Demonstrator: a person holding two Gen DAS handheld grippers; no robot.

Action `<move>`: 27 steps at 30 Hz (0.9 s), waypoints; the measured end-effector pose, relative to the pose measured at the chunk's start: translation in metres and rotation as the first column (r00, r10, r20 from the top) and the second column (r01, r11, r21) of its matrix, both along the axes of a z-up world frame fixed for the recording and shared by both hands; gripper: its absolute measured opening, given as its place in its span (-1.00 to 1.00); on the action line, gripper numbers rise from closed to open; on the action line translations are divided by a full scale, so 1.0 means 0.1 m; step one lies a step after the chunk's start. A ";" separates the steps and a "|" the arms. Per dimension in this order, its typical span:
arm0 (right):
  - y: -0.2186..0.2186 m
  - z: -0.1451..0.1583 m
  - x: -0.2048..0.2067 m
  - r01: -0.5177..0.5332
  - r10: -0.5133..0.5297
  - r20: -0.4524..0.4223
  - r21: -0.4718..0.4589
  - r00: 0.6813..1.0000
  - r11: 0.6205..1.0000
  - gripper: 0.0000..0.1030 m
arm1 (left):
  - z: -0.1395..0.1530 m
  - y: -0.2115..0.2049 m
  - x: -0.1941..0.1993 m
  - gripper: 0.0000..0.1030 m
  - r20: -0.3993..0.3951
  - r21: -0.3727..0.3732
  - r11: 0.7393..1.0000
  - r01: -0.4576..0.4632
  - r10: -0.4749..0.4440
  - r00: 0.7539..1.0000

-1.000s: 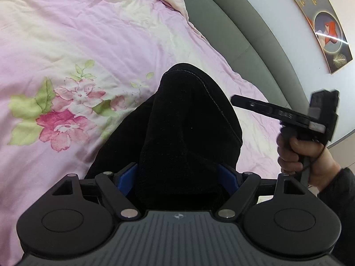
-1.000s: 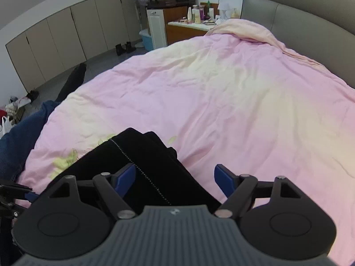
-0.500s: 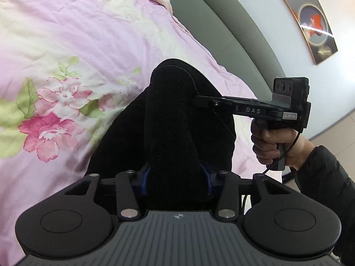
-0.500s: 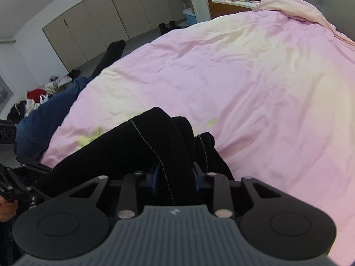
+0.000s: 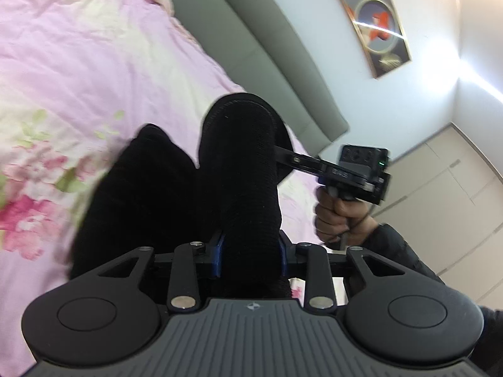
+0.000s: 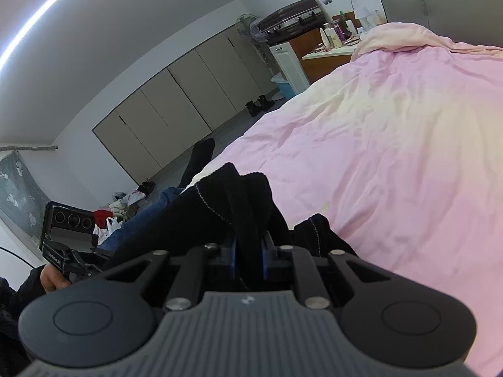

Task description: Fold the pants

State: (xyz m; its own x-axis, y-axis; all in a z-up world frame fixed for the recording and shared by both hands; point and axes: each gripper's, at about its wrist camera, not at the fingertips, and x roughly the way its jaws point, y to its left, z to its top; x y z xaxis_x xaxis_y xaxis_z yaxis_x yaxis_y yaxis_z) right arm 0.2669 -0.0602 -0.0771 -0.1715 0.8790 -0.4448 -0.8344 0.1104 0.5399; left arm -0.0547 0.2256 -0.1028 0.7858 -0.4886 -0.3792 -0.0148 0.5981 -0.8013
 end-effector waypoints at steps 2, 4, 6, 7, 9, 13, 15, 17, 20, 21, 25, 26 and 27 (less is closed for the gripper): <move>0.22 -0.03 -0.02 0.030 -0.030 0.010 -0.060 1.000 0.998 -0.80 | -0.06 0.09 0.01 -0.33 -0.071 0.094 0.994 -0.053 0.059 0.996; 0.50 -0.13 -0.05 0.050 -0.046 0.028 -0.145 0.999 0.988 -0.80 | -0.16 0.10 0.07 -0.33 -0.160 0.270 0.960 -0.068 0.115 0.980; 0.81 -0.28 -0.09 0.072 -0.061 0.053 -0.235 0.997 0.969 -0.80 | -0.35 0.10 0.14 -0.31 -0.230 0.334 0.941 -0.062 0.145 0.962; 0.93 -0.37 -0.09 0.090 -0.077 0.059 -0.264 0.995 0.960 -0.79 | -0.43 0.10 0.16 -0.30 -0.243 0.336 0.940 -0.068 0.156 0.957; 1.12 -0.52 -0.06 0.130 -0.117 0.061 -0.308 0.991 0.942 -0.72 | -0.47 0.09 0.17 -0.15 -0.254 0.384 0.921 -0.066 0.174 0.952; 1.25 -0.69 0.02 0.185 -0.172 0.067 -0.346 0.983 0.920 -0.08 | -0.44 0.01 0.23 0.16 -0.263 0.527 0.850 -0.013 0.177 0.948; 1.18 -0.67 0.02 0.198 -0.184 0.073 -0.337 0.980 0.920 -0.01 | -0.43 0.00 0.21 0.18 -0.261 0.535 0.845 -0.004 0.170 0.950; 1.07 -0.58 -0.06 0.228 -0.203 0.108 -0.318 0.973 0.920 0.05 | -0.42 0.03 0.15 0.18 -0.253 0.507 0.862 -0.009 0.158 0.954; 0.76 -0.36 -0.29 0.339 -0.284 0.230 -0.254 0.931 0.906 0.04 | -0.39 0.05 0.11 0.18 -0.239 0.469 0.883 -0.028 0.157 0.958; 0.63 -0.29 -0.39 0.397 -0.332 0.282 -0.218 0.900 0.892 0.04 | -0.39 0.04 0.11 0.18 -0.240 0.473 0.880 -0.028 0.159 0.958; 0.10 -0.14 -0.97 0.496 -0.460 0.286 -0.067 0.841 0.866 0.00 | -0.41 0.00 0.17 0.20 -0.241 0.491 0.871 -0.026 0.165 0.956; 0.04 -0.16 -1.13 0.498 -0.468 0.264 -0.053 0.843 0.866 -0.07 | -0.41 -0.01 0.17 0.20 -0.242 0.497 0.867 -0.025 0.166 0.956; 0.00 -0.21 -1.33 0.502 -0.473 0.265 -0.049 0.840 0.863 -0.10 | -0.41 -0.01 0.18 0.22 -0.244 0.500 0.866 -0.024 0.168 0.955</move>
State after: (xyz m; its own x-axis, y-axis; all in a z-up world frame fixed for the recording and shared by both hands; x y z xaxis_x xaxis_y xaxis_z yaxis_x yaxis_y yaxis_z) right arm 0.1340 -0.0604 -0.0979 0.3886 0.7628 -0.5168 -0.7565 0.5843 0.2937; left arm -0.0371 0.2243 -0.1435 0.6506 -0.1121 -0.7511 -0.2651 0.8933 -0.3630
